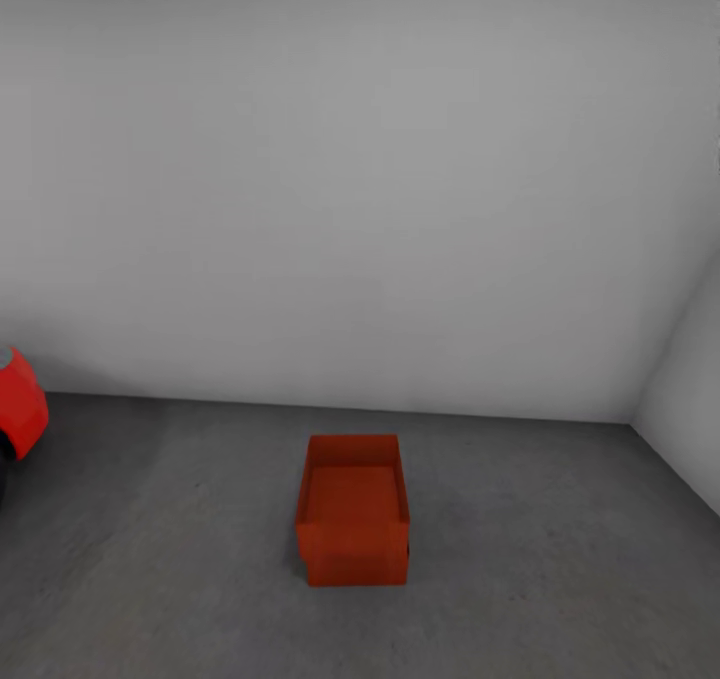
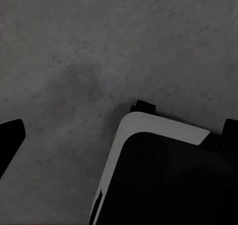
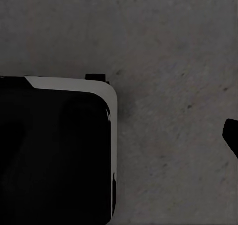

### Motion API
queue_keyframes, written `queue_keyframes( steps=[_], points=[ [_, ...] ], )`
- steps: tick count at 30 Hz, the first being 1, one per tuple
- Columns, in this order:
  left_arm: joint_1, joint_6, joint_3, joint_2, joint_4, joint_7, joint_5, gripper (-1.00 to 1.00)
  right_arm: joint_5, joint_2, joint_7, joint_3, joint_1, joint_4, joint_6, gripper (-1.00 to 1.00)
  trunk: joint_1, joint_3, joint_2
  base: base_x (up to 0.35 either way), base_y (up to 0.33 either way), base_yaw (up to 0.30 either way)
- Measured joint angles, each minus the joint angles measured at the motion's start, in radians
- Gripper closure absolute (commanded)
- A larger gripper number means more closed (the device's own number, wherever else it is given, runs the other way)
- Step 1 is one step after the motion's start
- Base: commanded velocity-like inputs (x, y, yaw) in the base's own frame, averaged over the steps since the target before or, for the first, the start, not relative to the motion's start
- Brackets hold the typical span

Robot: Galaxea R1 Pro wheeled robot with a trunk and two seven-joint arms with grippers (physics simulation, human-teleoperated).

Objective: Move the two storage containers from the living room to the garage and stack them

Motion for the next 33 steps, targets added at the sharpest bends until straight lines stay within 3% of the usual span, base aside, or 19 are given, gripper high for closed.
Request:
queue_keyframes(
  steps=[33],
  points=[
    [0.000, 0.000, 0.000, 0.000, 0.000, 0.000, 0.000, -1.00, 0.000, 0.000, 0.000, 0.000, 0.000, 0.000, 0.001, -1.00, 0.000, 0.054, 0.000, 0.000, 0.000, 0.000]
  ],
)
